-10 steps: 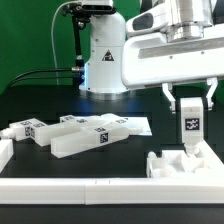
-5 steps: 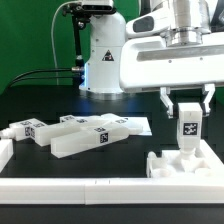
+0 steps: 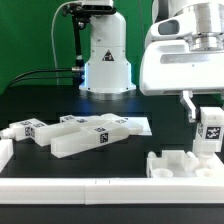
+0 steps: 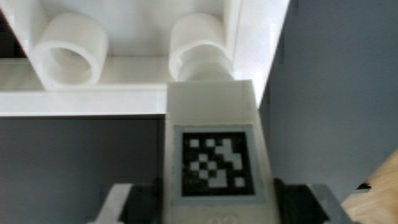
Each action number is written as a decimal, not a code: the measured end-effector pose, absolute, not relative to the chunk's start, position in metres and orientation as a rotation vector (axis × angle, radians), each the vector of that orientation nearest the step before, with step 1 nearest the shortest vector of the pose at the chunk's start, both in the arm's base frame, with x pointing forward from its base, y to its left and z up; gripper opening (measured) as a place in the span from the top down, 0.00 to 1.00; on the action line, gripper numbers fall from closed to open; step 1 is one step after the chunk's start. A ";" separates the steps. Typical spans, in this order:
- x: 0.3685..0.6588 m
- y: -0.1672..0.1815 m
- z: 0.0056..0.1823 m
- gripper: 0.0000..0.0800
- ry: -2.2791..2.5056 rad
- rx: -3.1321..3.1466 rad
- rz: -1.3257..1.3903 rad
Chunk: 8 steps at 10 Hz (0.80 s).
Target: Assemble chair
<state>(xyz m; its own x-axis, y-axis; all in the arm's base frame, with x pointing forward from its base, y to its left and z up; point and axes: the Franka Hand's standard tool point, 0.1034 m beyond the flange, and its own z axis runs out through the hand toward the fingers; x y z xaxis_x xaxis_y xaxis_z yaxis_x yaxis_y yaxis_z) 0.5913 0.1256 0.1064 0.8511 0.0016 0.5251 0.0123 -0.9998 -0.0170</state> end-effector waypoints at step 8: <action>0.600 0.123 0.093 0.64 -0.016 -3.002 -0.911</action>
Offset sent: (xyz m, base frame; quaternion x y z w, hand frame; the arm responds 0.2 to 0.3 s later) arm 0.0163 -0.0073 -0.0017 0.0098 0.0107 0.0025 0.9999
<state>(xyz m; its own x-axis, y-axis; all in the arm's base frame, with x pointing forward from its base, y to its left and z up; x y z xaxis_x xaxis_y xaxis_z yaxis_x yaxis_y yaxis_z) 0.6001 0.1229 0.0930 0.8314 0.0084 0.5556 0.0110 -0.9999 -0.0013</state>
